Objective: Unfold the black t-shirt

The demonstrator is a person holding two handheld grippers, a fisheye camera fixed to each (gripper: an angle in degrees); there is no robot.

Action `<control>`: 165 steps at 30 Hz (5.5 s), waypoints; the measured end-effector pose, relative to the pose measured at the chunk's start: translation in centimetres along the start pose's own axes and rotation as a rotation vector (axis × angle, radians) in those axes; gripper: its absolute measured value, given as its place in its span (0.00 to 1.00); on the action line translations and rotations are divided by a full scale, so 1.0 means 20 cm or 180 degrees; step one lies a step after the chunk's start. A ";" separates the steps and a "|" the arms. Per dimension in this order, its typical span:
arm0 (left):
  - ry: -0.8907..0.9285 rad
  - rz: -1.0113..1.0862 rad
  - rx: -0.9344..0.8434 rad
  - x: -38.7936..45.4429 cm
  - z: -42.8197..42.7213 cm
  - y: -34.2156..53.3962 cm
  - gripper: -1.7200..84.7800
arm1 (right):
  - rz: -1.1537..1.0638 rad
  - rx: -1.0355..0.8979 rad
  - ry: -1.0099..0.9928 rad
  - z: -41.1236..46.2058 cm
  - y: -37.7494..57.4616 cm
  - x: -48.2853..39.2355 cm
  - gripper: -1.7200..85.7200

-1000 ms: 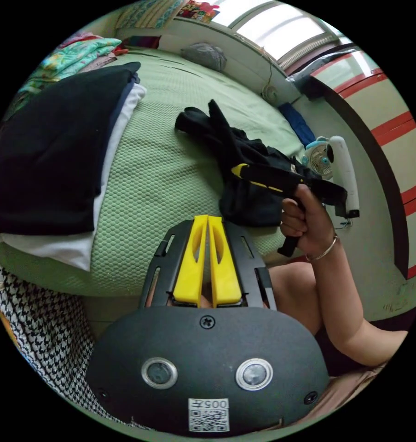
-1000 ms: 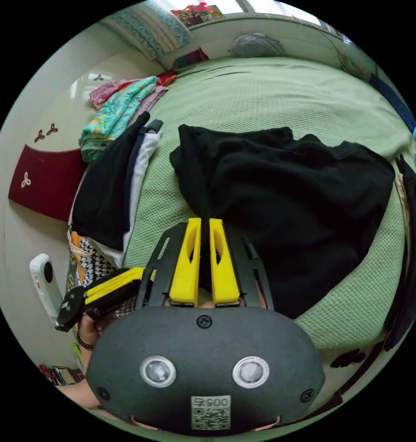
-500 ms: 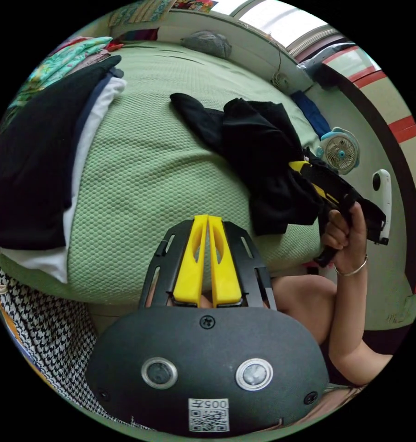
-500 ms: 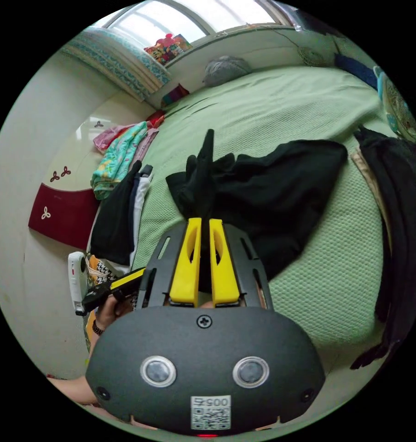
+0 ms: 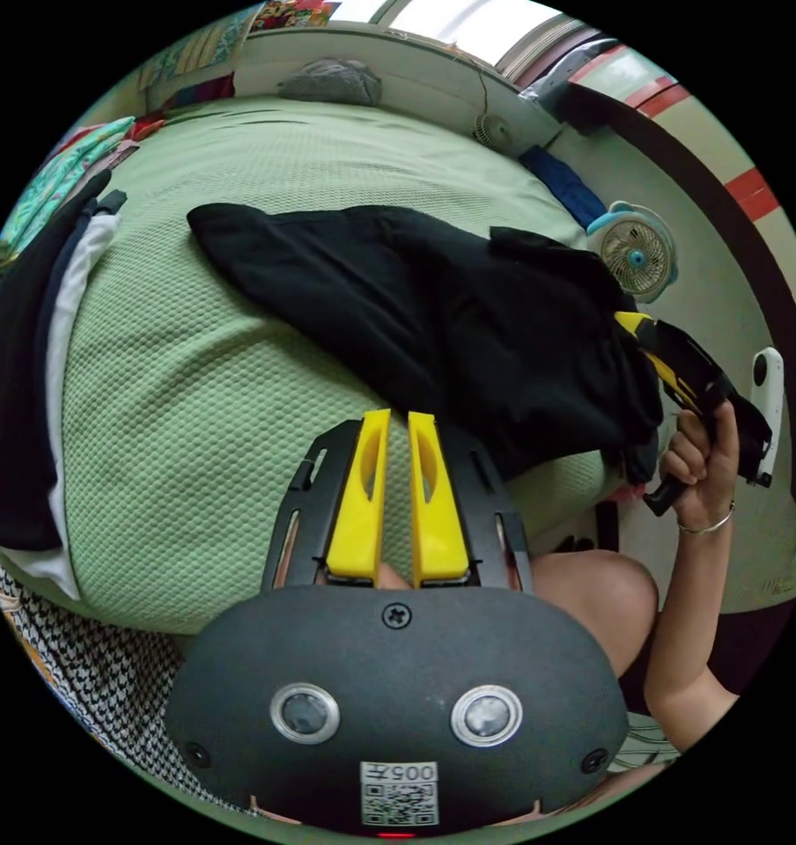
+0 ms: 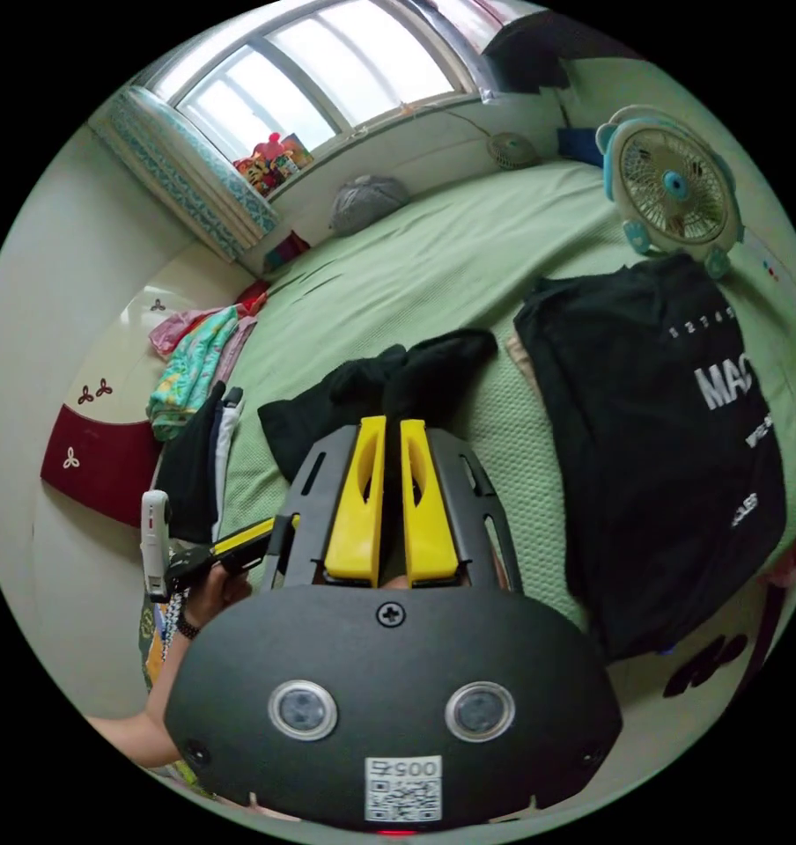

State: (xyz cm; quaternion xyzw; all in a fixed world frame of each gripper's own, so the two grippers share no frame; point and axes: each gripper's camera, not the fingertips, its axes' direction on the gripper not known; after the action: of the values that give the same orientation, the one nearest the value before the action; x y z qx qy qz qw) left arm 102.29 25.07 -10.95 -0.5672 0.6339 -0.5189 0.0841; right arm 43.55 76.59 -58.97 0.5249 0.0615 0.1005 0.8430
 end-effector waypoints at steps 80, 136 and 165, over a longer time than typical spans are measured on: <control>-0.1096 -0.0402 0.0172 0.00 -0.83 0.49 0.09 | 0.0088 -0.0547 0.1137 0.06 0.56 -0.09 0.02; -0.0783 0.0019 0.0992 0.13 -2.46 1.43 0.03 | -0.0376 0.0330 0.0706 -0.89 1.10 -0.19 0.00; -0.1064 0.0019 0.0498 0.18 -2.28 1.69 0.09 | -0.0852 -0.0598 0.0870 -0.78 1.34 -0.26 0.12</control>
State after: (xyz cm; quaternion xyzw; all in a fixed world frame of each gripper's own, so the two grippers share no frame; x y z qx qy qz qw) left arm 47.98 41.71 -14.33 -0.6355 0.5705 -0.4649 0.2336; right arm 32.31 100.53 -41.80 0.4126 0.2348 0.0632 0.8779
